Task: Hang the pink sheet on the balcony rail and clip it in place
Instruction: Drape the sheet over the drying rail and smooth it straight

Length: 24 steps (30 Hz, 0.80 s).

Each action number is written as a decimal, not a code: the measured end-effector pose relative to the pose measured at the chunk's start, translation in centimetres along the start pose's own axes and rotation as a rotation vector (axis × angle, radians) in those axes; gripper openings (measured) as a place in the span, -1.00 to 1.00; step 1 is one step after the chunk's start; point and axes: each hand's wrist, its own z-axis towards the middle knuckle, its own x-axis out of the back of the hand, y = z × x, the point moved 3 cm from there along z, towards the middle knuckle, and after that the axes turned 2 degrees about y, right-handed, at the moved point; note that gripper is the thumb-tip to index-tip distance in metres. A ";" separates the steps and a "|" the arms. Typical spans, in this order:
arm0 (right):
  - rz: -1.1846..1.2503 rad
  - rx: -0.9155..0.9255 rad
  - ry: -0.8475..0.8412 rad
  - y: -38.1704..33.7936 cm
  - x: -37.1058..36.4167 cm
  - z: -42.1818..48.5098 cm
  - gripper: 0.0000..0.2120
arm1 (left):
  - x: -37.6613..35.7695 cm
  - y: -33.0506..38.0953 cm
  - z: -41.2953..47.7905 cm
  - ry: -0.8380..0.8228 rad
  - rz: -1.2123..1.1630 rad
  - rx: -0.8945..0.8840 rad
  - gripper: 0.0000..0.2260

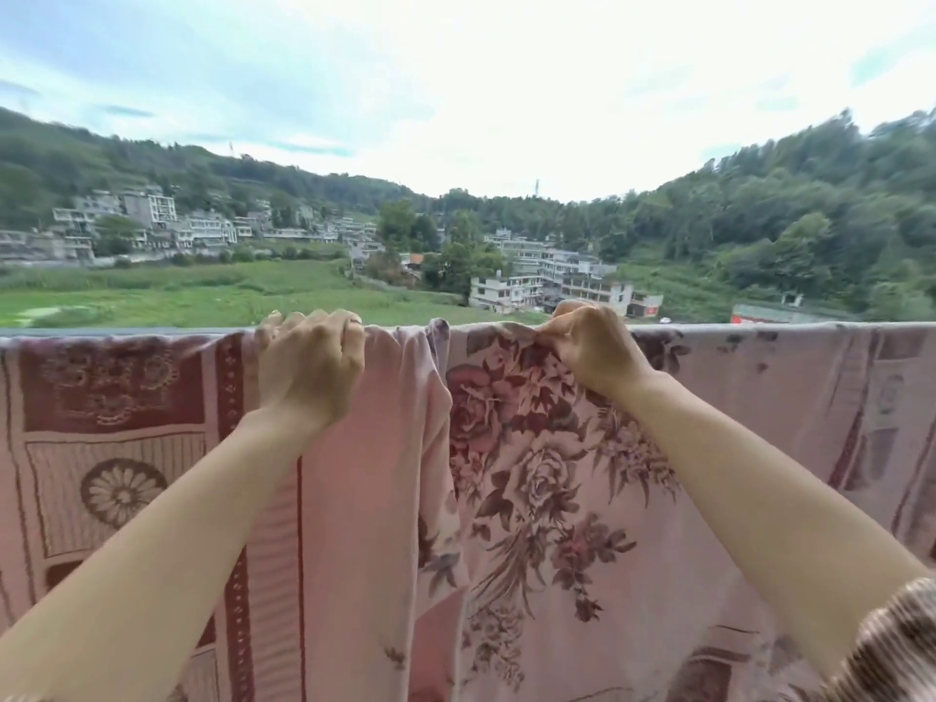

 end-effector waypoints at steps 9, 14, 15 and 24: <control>-0.345 -0.441 0.168 17.5 8.1 -3.9 -0.87 | -0.3 2.0 -0.6 0.086 0.244 0.206 -0.58; 0.381 -0.469 0.048 20.4 8.3 -3.6 -0.84 | -2.3 8.0 -0.1 0.041 0.211 0.285 -0.67; 0.430 -0.497 0.059 21.6 8.8 -3.8 -0.81 | -3.5 10.2 -0.1 0.025 0.186 0.225 -0.70; 0.137 -0.197 0.093 28.8 10.0 -4.9 -0.83 | -13.2 27.5 0.9 0.000 -0.006 -0.030 -0.62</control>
